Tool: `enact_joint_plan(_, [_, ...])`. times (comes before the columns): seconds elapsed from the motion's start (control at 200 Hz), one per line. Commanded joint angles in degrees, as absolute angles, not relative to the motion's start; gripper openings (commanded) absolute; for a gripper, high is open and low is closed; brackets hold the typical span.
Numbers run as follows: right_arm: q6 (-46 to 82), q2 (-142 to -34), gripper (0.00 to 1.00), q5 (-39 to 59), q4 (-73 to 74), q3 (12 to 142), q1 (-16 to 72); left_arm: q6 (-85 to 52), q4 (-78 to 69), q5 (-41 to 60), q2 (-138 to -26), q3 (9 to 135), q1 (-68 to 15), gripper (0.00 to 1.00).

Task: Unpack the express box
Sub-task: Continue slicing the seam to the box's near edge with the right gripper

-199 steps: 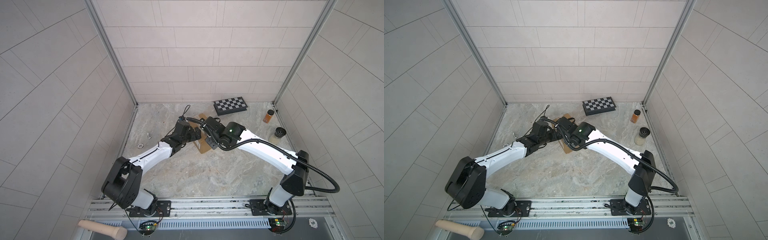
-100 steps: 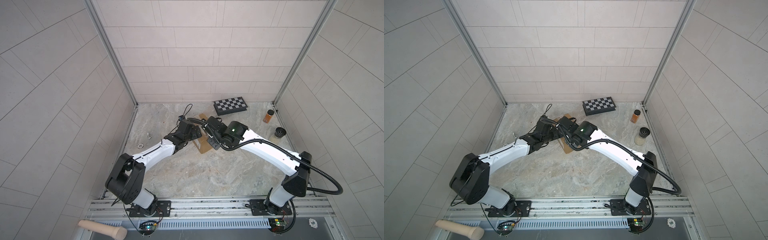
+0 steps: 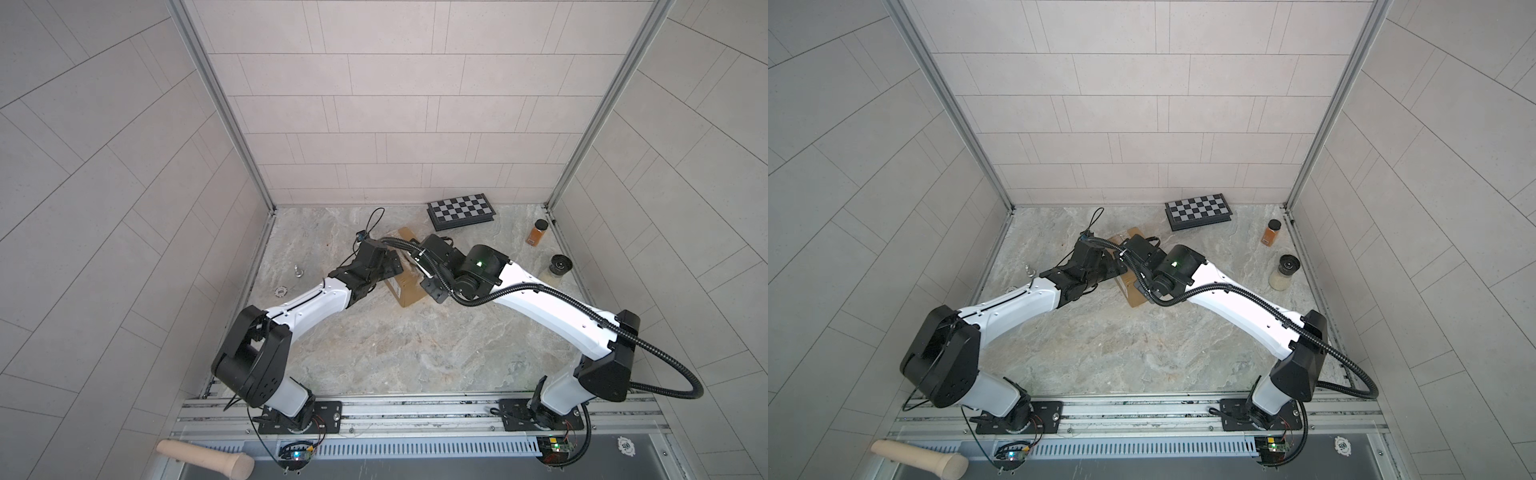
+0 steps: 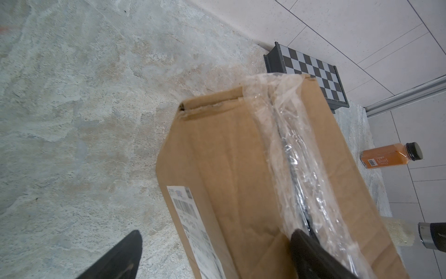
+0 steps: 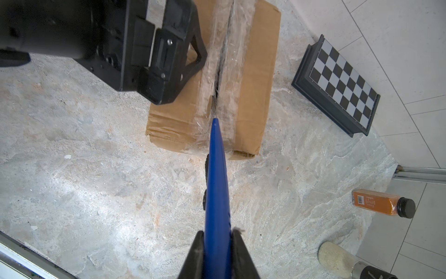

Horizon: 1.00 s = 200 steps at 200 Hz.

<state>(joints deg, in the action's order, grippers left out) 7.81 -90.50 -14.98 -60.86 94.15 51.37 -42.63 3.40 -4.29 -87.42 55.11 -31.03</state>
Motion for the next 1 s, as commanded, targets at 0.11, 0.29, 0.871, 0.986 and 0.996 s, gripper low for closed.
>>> enact_joint_plan(0.11, [7.8, -96.0, 0.0, -14.5, -59.5, 95.3, 51.3, -41.8, 11.4, -6.3, -88.3, 52.2, -30.4, 0.98])
enact_joint_plan(0.29, [8.5, -98.8, 0.0, -14.5, -64.1, 99.3, 51.3, -42.2, 11.9, -6.9, -89.3, 52.2, -30.4, 0.98])
enact_joint_plan(0.871, [8.9, -87.5, 0.0, -14.2, -73.7, 92.8, 51.1, -43.7, 12.9, -10.1, -90.4, 51.1, -30.3, 0.98])
enact_joint_plan(0.986, [8.9, -87.5, 0.0, -13.6, -74.6, 92.7, 51.1, -43.6, 12.7, -9.9, -90.4, 51.2, -30.3, 0.98])
enact_joint_plan(0.996, [9.0, -87.6, 0.0, -13.6, -74.7, 92.8, 51.1, -43.6, 12.7, -9.9, -90.4, 51.2, -30.3, 0.98])
